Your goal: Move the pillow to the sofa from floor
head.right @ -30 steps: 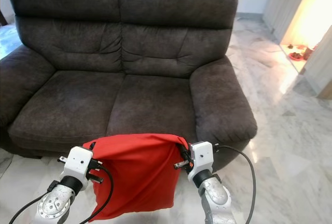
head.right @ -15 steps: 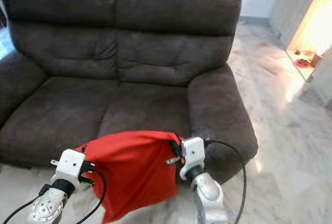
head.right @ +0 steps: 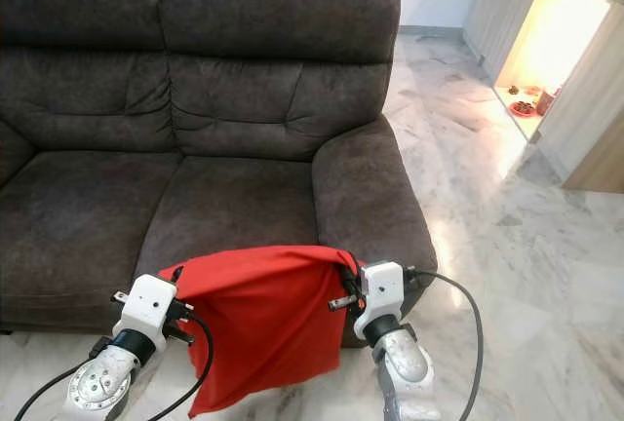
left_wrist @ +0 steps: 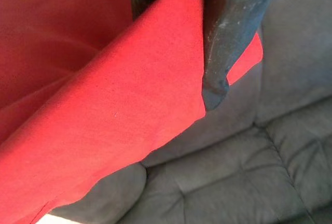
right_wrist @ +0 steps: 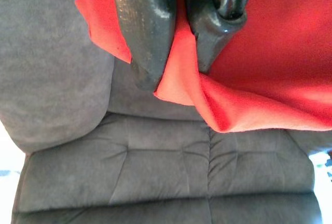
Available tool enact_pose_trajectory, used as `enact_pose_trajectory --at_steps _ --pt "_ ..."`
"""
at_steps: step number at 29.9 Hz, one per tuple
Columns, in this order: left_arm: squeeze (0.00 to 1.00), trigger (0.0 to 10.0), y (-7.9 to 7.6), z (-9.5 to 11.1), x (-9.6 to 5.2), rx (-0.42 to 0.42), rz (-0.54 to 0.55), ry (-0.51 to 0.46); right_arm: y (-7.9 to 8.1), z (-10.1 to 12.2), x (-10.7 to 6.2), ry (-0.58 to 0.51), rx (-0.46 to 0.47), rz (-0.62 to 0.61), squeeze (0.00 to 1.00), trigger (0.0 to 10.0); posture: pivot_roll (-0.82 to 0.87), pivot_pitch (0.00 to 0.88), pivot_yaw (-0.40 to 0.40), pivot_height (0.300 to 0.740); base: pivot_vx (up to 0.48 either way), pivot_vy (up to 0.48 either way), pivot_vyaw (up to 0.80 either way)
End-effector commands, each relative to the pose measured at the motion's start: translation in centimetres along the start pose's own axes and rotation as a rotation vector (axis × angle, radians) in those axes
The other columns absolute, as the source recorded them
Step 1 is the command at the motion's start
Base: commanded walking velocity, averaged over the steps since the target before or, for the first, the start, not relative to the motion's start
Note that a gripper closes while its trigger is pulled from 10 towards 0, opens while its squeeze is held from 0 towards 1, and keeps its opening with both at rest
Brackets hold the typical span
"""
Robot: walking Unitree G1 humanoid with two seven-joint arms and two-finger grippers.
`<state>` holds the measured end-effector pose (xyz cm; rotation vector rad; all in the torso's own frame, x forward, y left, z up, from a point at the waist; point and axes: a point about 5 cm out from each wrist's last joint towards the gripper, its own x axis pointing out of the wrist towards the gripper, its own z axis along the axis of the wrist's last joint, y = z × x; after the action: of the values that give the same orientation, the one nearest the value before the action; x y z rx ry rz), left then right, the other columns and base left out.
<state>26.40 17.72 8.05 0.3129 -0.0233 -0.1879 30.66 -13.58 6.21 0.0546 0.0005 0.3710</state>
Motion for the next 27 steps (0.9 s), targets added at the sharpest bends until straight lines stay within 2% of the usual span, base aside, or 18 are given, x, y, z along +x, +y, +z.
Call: enact_pose_trajectory --at_steps 1,5,9,12,16,18,20,24,27 --pt "0.0 10.0 2.1 2.8 0.2 0.019 0.086 -0.128 -0.4 1.2 0.2 -0.061 0.001 -0.033 0.0 10.0 0.08 0.089 -0.006 0.74 0.0 0.0 0.0" --pt "0.0 10.0 2.5 3.0 0.0 0.012 0.107 -0.132 -0.3 1.6 0.3 -0.082 0.003 -0.035 0.0 10.0 0.08 0.089 -0.007 0.74 0.0 0.0 0.0" --pt "0.0 10.0 3.7 4.4 -0.2 0.025 0.19 -0.178 0.6 3.8 0.8 -0.18 0.018 -0.044 0.0 10.0 0.07 0.078 -0.002 0.74 0.0 0.0 0.0" --pt "0.0 10.0 4.4 5.2 0.0 0.018 0.229 -0.208 0.5 4.2 0.8 -0.202 0.015 -0.065 0.0 10.0 0.08 0.076 -0.004 0.74 0.0 0.0 0.0" --pt "0.0 10.0 4.6 6.1 0.1 0.036 0.223 -0.232 0.2 5.1 0.6 -0.231 0.005 -0.09 0.0 10.0 0.07 0.068 -0.002 0.74 0.0 0.0 0.0" --pt "0.0 10.0 5.2 6.7 0.3 -0.035 0.273 -0.245 0.2 5.5 0.6 -0.249 0.028 -0.088 0.0 10.0 0.06 0.065 -0.002 0.74 0.0 0.0 0.0" --pt "0.0 10.0 5.8 7.8 0.9 -0.039 0.299 -0.281 0.4 6.2 0.6 -0.272 0.045 -0.082 0.0 10.0 0.07 0.057 -0.003 0.74 0.0 0.0 0.0" --pt "0.0 10.0 5.7 8.3 1.2 -0.012 0.276 -0.299 0.7 6.7 0.6 -0.284 0.041 -0.074 0.0 10.0 0.06 0.05 0.0 0.74 0.0 0.0 0.0" --pt "0.0 10.0 5.6 8.1 1.2 -0.026 0.279 -0.28 1.1 6.9 0.8 -0.291 0.046 -0.057 0.0 10.0 0.06 0.046 0.002 0.74 0.085 0.0 0.0"
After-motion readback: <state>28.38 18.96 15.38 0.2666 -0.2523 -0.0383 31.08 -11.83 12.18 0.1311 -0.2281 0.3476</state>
